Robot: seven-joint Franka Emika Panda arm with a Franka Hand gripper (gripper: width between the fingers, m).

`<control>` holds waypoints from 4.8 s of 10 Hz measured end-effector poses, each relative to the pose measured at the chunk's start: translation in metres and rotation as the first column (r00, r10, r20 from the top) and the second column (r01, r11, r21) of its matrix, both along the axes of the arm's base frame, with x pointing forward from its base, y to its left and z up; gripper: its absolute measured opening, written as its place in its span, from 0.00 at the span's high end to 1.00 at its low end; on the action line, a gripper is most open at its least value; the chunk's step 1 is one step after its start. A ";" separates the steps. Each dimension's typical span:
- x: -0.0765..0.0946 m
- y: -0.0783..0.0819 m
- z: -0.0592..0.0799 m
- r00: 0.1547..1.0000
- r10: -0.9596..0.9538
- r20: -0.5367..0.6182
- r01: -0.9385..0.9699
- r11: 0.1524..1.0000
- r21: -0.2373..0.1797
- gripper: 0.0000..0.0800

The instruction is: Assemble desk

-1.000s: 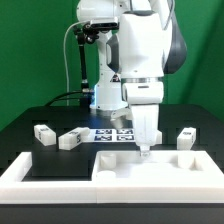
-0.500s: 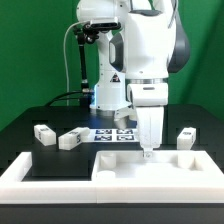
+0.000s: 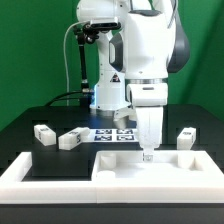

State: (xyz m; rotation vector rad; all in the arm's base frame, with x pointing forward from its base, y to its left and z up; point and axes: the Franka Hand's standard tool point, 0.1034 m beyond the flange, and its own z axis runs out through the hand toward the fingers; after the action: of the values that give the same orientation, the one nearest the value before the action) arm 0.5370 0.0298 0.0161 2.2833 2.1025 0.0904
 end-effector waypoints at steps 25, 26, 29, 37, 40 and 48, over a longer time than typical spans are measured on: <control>-0.020 0.085 0.040 -0.298 -0.939 -0.174 0.950 -0.272 -0.156 0.19; -0.022 0.085 0.040 -0.289 -0.942 -0.169 0.950 -0.261 -0.172 0.19; -0.041 0.085 0.034 -0.350 -0.912 -0.214 0.905 -0.270 -0.328 0.19; -0.049 0.086 0.016 -0.452 -0.867 -0.210 0.630 -0.144 -0.763 0.19; -0.050 0.089 0.015 -0.454 -0.865 -0.211 0.633 -0.147 -0.760 0.19; -0.080 0.105 -0.012 -0.502 -0.840 -0.206 0.558 -0.133 -0.819 0.34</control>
Offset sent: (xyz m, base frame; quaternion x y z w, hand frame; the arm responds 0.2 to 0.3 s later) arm 0.0000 0.0000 0.0000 0.0000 0.0000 0.0000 1.0000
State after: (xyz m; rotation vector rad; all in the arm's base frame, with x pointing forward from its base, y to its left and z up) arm 0.4571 0.1347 0.0036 3.0224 -0.7307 -1.5484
